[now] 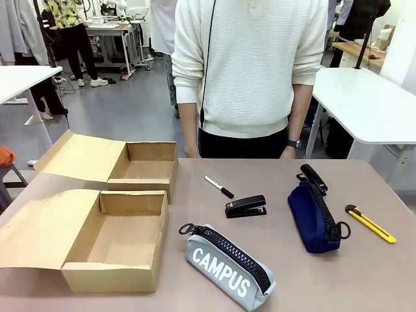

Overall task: Place items inside the box.
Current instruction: Pick up a Pencil pouch or Stapler and place it inside the Mailer Box closest to the robot.

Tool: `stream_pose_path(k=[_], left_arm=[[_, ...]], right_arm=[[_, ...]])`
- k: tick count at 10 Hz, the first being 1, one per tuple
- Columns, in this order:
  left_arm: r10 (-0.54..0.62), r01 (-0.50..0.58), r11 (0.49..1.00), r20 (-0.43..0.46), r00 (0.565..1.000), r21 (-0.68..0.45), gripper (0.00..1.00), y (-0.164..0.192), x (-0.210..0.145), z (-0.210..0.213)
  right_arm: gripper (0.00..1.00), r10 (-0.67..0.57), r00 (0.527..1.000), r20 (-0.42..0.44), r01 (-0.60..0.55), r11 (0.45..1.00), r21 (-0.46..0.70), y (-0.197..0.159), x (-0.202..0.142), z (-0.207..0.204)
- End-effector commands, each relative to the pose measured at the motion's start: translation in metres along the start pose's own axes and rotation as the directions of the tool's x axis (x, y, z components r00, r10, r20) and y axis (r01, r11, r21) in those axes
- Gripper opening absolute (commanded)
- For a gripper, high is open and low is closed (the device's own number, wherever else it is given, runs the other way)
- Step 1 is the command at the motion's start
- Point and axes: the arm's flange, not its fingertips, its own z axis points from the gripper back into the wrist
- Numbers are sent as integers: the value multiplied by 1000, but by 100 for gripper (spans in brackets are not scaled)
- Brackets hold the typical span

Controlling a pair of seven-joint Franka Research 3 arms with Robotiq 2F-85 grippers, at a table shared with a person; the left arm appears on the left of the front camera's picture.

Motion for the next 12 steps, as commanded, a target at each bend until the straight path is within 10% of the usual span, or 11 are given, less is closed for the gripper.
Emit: stream_pose_path(k=[1, 6, 9, 11, 12], left_arm=[[-133, 136, 991, -104, 986, 23, 100, -21, -7, 4], [-133, 136, 991, -104, 986, 23, 100, -21, -7, 4], [-133, 136, 991, -104, 986, 23, 100, -21, -7, 4], [-133, 136, 991, -104, 986, 23, 100, -21, -7, 4], [-133, 136, 991, -104, 986, 23, 100, -21, -7, 4]], right_arm=[[100, 21, 999, -31, -20, 999, 28, 20, -1, -7], [100, 2, 999, -35, -2, 1000, 13, 20, -2, -11], [100, 350, 850, -394, -355, 933, 62, 99, -79, -132], [100, 423, 789, -445, -520, 846, -120, 91, -85, -146], [100, 353, 859, -372, -444, 874, -196, 70, -58, -113]])
